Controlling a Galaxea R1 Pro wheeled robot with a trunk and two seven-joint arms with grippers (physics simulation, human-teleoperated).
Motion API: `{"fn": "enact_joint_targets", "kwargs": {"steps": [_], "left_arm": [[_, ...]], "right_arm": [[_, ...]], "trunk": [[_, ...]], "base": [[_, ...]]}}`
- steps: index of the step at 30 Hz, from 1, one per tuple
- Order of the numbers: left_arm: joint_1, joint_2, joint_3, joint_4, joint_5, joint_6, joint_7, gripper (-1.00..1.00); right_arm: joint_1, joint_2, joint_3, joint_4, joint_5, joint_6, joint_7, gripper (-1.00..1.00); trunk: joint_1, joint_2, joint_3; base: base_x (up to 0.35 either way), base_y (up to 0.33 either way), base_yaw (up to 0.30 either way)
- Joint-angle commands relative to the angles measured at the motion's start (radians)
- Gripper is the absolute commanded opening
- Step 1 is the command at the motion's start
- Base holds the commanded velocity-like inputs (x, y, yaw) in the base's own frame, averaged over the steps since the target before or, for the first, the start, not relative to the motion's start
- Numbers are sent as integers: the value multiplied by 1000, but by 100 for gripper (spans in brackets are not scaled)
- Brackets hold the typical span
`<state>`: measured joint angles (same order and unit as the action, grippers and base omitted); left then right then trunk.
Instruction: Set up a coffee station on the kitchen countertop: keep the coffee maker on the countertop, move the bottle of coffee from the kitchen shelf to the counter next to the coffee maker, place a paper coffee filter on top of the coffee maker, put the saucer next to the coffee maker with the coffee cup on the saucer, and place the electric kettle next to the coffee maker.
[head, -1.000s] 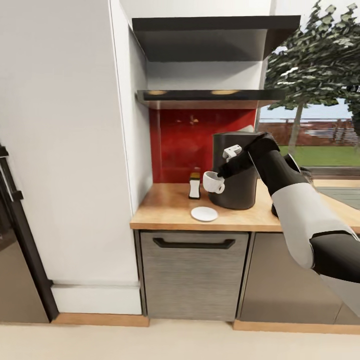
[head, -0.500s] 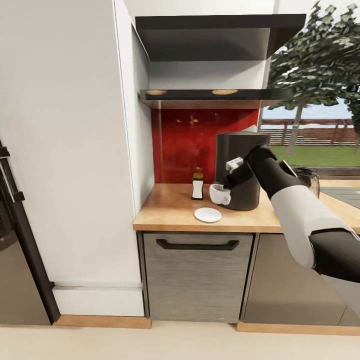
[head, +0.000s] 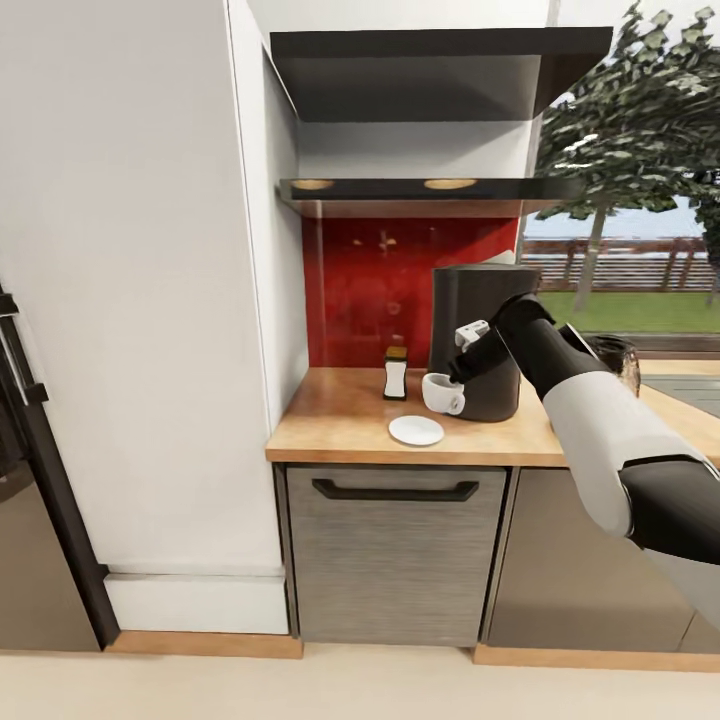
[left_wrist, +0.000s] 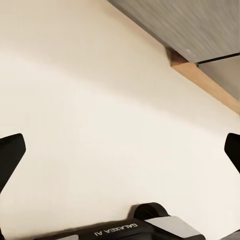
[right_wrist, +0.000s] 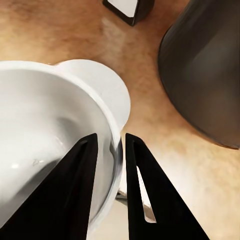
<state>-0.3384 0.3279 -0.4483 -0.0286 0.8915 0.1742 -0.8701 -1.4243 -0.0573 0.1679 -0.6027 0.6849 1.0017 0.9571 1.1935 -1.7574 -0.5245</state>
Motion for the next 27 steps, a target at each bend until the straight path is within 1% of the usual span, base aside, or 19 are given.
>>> {"fn": "enact_joint_targets", "kwargs": {"steps": [1, 4, 9, 15, 23, 27], "left_arm": [[-1, 0, -6, -1, 11, 10, -3, 100], [-1, 0, -7, -1, 11, 10, -3, 100], [-1, 0, -7, -1, 11, 10, -3, 100], [-1, 0, -7, -1, 11, 10, -3, 100], [-1, 0, -7, 0, 11, 10, -3, 100], [-1, 0, -7, 0, 11, 10, -3, 100]], "right_arm": [[-1, -1, 4, -1, 8, 2, 11, -100], [-1, 0, 3, 1, 8, 2, 11, -100], [-1, 0, 3, 36, 7, 2, 10, -100], [-1, 2, 2, 53, 7, 2, 9, -100], [-1, 5, 2, 89, 7, 2, 9, -100], [-1, 6, 2, 104, 7, 1, 8, -100]], "trunk": [[0, -1, -1], [0, -1, -1], [0, -1, -1], [0, -1, -1], [0, -1, -1], [0, -1, -1]], "base": [[166, 0, 0], [100, 0, 0], [33, 5, 0], [124, 103, 0], [42, 36, 0], [118, 85, 0]]}}
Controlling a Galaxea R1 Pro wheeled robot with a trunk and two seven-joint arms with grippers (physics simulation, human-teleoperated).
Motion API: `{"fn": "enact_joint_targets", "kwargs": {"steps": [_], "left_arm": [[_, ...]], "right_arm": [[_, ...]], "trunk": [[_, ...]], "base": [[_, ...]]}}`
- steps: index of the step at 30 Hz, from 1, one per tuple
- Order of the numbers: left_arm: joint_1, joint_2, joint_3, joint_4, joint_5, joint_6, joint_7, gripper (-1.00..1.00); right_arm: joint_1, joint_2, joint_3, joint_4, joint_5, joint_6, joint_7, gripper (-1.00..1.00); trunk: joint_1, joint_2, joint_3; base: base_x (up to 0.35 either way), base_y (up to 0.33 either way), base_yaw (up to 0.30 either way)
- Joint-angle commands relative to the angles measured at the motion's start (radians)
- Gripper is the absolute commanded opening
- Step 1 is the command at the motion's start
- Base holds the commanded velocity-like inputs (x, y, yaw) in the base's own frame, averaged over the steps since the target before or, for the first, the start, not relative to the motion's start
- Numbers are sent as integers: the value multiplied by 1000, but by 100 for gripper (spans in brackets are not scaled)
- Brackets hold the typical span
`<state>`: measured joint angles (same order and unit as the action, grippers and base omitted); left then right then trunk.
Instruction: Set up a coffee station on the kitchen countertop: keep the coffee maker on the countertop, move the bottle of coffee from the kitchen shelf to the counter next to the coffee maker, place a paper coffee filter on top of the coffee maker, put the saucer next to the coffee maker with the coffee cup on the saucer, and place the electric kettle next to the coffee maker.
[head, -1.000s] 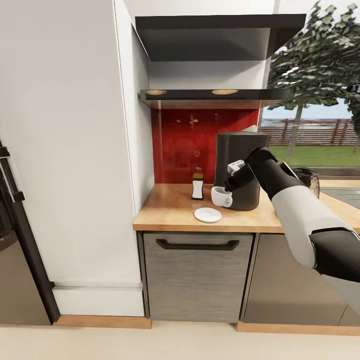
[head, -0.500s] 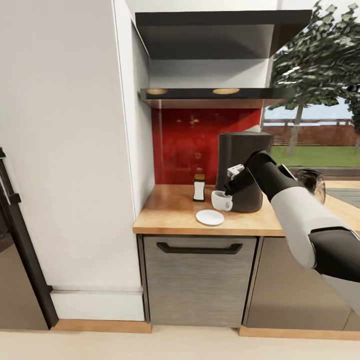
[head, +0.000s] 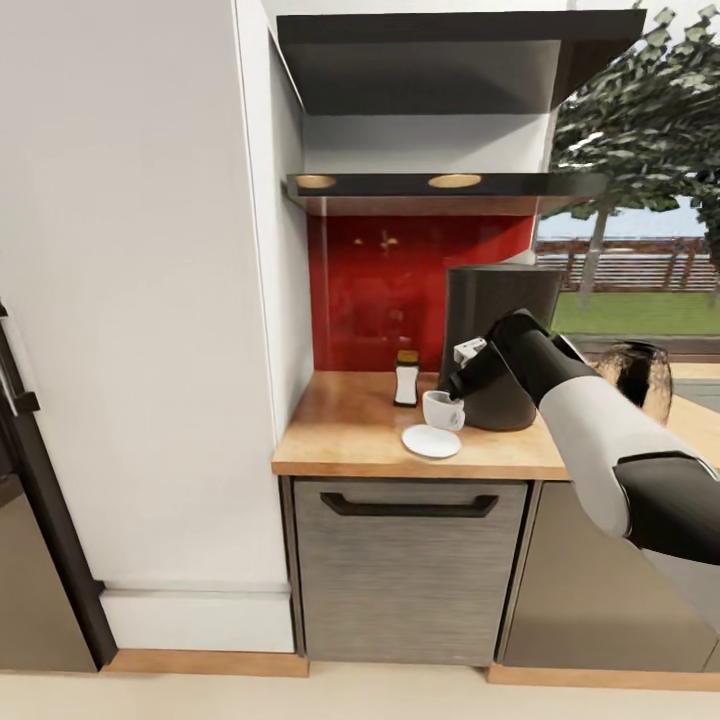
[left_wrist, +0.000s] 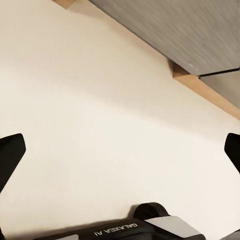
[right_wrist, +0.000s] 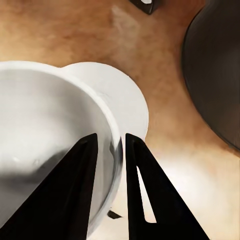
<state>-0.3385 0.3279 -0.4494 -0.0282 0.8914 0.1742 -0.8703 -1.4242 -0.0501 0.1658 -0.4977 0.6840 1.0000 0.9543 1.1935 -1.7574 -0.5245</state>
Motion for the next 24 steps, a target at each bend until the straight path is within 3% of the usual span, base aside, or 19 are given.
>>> {"fn": "enact_joint_targets", "kwargs": {"steps": [1, 14, 17, 24], "left_arm": [[-1, 0, -6, -1, 11, 10, -3, 100], [-1, 0, -5, -1, 11, 10, -3, 100], [-1, 0, -5, -1, 11, 10, -2, 100], [-1, 0, -5, -1, 11, 10, -2, 100]], "right_arm": [[0, -1, 5, 10, 7, 1, 11, -100], [2, 0, 5, 71, 3, -4, 8, -100], [2, -1, 4, 84, 2, -41, 8, -100], [2, -1, 4, 97, 2, -50, 8, -100]], "trunk": [[0, -1, -1], [0, -1, -1], [0, -1, -1], [0, -1, -1]], "base": [[76, 53, 0], [77, 7, 0], [31, 0, 0], [100, 0, 0]]}}
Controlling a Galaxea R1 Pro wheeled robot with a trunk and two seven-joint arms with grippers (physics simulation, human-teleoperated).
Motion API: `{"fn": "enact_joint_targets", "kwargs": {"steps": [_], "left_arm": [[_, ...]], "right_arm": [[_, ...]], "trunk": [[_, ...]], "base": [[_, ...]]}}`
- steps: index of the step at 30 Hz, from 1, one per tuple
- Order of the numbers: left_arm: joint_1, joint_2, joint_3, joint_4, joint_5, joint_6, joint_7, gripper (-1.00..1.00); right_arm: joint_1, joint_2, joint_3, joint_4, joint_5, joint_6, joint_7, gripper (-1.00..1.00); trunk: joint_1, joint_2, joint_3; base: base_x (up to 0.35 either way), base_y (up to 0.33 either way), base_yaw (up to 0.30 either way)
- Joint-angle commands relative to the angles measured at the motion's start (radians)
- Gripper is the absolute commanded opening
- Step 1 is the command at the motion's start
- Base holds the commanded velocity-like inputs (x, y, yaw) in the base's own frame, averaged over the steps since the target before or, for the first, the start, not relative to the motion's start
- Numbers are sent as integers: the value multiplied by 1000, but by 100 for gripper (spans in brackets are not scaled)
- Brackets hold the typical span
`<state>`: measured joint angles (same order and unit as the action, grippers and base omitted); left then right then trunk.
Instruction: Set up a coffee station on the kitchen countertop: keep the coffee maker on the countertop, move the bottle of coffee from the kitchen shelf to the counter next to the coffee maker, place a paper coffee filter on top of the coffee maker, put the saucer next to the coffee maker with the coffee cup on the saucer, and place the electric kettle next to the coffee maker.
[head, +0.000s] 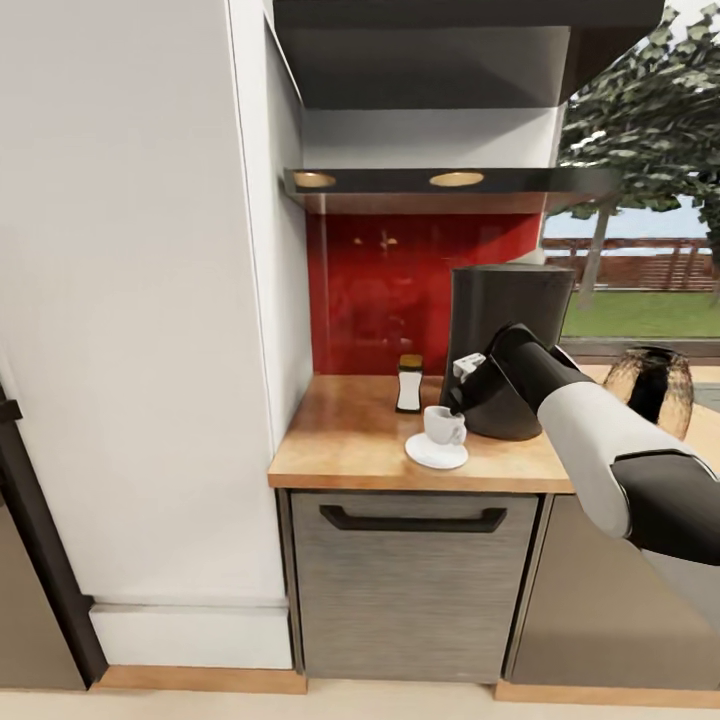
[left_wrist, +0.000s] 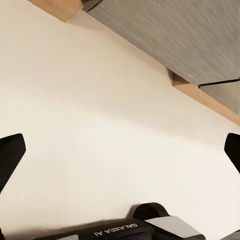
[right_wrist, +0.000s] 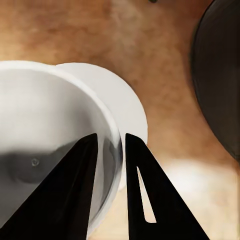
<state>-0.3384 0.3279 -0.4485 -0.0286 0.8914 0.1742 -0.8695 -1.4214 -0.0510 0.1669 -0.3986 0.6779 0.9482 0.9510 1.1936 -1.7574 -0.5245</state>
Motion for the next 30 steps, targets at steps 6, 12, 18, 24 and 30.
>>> {"fn": "enact_joint_targets", "kwargs": {"steps": [6, 12, 18, 24, 30], "left_arm": [[-1, 0, -6, -1, 11, 10, -2, 100], [-1, 0, -6, -1, 11, 10, -2, 100], [-1, 0, -7, -1, 11, 10, -3, 100], [-1, 0, -7, -1, 11, 10, -3, 100], [-1, -1, -7, -1, 11, 10, -3, 100]], "right_arm": [[-1, 0, 2, 1, 8, 0, 11, -100], [6, 0, 2, 2, 7, 0, 11, -100], [16, 0, 2, 1, 6, 0, 11, -100], [23, -1, 2, 1, 6, 0, 11, -100], [25, -3, 2, 3, 6, 0, 11, -100]], "trunk": [[0, -1, -1], [0, -1, -1], [0, -1, -1], [4, -8, -4], [15, -29, -14]], "base": [[98, 0, 0], [97, 0, 0], [14, 0, 0], [3, 0, 0], [0, 0, 0]]}}
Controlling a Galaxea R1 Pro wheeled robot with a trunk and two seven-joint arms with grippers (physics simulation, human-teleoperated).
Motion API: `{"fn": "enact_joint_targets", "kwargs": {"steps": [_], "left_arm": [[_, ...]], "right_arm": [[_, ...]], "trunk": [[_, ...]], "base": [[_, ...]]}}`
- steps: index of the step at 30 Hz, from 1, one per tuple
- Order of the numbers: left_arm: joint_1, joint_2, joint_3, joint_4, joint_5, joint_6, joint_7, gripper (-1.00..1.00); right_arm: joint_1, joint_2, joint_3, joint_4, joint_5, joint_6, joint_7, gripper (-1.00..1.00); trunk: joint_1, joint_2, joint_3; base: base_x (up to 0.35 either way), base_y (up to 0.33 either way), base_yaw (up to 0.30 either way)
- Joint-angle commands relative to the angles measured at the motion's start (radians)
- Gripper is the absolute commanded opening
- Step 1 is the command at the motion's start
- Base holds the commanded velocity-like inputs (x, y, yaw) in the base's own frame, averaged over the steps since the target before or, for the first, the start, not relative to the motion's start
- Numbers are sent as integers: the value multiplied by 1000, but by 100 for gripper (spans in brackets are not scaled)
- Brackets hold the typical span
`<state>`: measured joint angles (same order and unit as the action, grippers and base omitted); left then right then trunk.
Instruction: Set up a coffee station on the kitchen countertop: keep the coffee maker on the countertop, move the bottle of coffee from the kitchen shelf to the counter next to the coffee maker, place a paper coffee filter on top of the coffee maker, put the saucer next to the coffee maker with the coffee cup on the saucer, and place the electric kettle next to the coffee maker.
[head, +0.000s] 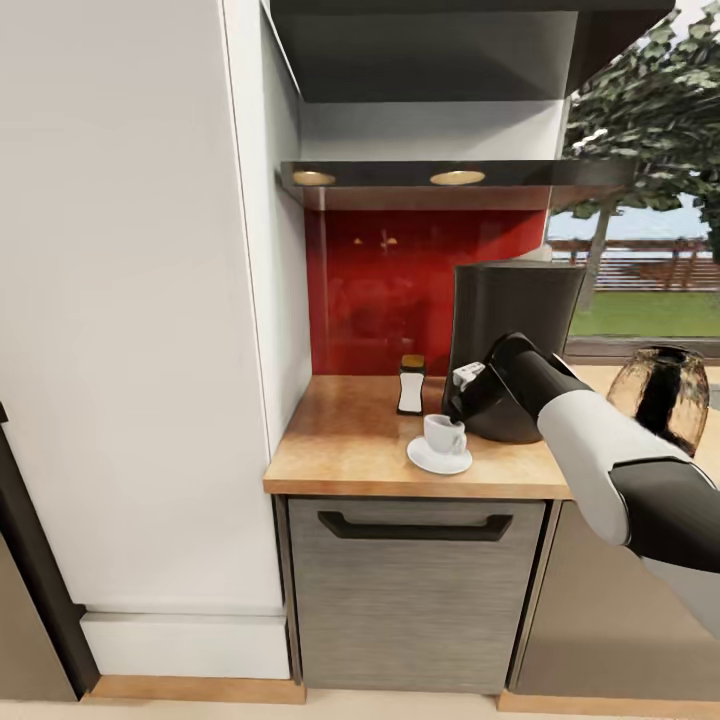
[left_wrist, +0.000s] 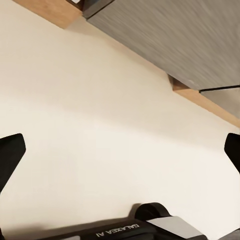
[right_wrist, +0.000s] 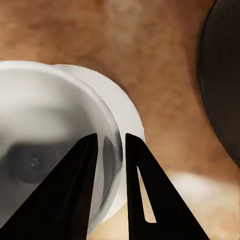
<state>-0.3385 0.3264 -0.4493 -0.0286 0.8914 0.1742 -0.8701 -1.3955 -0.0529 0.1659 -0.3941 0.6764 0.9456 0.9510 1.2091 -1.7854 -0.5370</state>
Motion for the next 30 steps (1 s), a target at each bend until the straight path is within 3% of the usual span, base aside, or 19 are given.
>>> {"fn": "enact_joint_targets", "kwargs": {"steps": [1, 7, 30], "left_arm": [[-1, 0, -6, -1, 11, 10, -3, 100], [-1, 0, -8, -1, 11, 10, -3, 100], [-1, -1, -8, -1, 11, 10, -5, 100]], "right_arm": [[-1, -1, 3, -2, 8, 2, 11, -100], [0, -2, 3, -2, 8, 2, 11, -100], [0, -2, 3, -2, 9, 1, 9, -100]], "trunk": [[4, -8, -4], [27, -50, -23], [34, -64, -29]], "base": [[0, 0, 0], [0, 0, 0], [0, 0, 0]]}}
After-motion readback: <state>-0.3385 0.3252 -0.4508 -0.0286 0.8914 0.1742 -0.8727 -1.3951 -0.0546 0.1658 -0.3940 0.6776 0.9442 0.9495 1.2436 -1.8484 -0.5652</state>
